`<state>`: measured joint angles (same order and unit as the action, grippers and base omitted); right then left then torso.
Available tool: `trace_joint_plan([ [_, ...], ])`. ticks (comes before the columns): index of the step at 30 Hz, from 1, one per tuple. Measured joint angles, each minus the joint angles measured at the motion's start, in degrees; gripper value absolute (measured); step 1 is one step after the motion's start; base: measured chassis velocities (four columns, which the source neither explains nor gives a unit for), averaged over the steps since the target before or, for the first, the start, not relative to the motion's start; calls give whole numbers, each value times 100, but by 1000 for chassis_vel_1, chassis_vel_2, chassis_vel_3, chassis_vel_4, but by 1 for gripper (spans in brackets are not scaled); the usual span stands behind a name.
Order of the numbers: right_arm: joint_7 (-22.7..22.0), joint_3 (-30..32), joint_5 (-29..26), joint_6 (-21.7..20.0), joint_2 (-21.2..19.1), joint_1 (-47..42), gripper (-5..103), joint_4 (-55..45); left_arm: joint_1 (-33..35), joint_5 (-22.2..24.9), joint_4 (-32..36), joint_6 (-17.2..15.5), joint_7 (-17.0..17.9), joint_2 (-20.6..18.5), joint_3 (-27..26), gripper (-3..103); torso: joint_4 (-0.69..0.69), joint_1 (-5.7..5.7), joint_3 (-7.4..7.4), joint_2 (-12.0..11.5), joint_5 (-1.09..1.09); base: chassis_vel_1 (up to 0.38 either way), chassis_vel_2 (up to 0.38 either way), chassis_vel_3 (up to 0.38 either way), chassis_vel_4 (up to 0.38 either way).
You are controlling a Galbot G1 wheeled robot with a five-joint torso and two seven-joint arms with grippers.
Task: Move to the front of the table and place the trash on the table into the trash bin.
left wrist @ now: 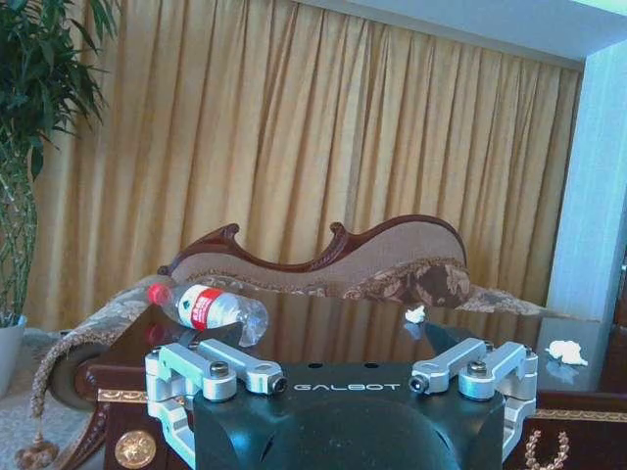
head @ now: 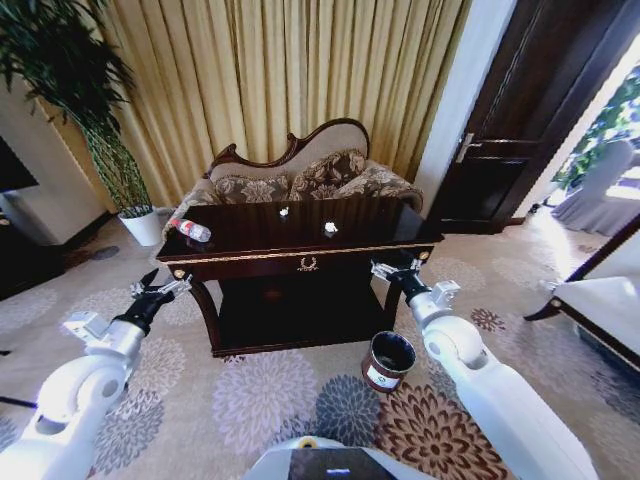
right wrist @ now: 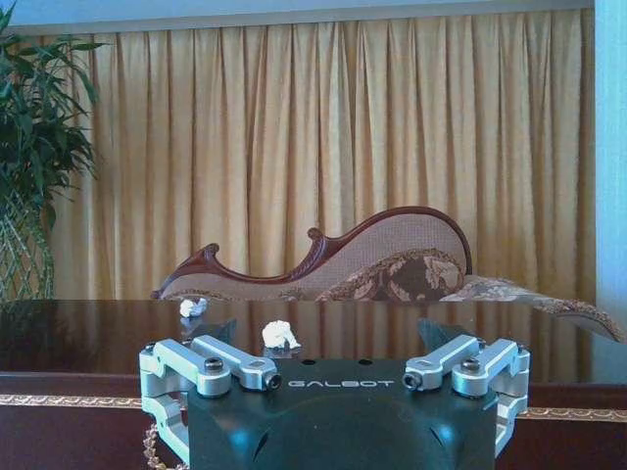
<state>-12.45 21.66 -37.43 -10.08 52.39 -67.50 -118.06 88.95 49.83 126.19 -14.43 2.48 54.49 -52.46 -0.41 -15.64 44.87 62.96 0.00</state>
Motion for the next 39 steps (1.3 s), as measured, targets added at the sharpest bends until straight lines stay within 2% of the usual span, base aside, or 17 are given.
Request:
trace_joint_plan([
  [10,41,-79,52,-27,25,18,100,53,-14,12,-18,-42,12,-32,-14,100,1,1,0,1,1,-95,107,101,-105],
  [26,51,-245,332,-96,60,-37,100,60,4,-10,-8,-46,21,5,3,100,1,-6,3,-3,2,-253,255,248,-256],
  [30,-44,-338,117,-360,-10,26,100,85,42,-9,29,-49,40,13,-12,100,0,-6,3,-4,0,-32,14,23,-20],
  [32,-216,-410,-260,-819,-175,184,100,24,64,-9,40,-50,43,12,-19,100,0,6,-3,3,0,12,-33,-18,21],
  [33,-216,-410,-260,-819,-175,184,100,24,64,-9,40,-50,43,12,-19,100,0,6,-3,3,0,23,-67,-36,42],
  [39,-466,-781,-749,-1463,-419,748,100,150,53,-15,56,-55,44,28,1,100,1,5,-1,2,0,40,-34,-31,43],
])
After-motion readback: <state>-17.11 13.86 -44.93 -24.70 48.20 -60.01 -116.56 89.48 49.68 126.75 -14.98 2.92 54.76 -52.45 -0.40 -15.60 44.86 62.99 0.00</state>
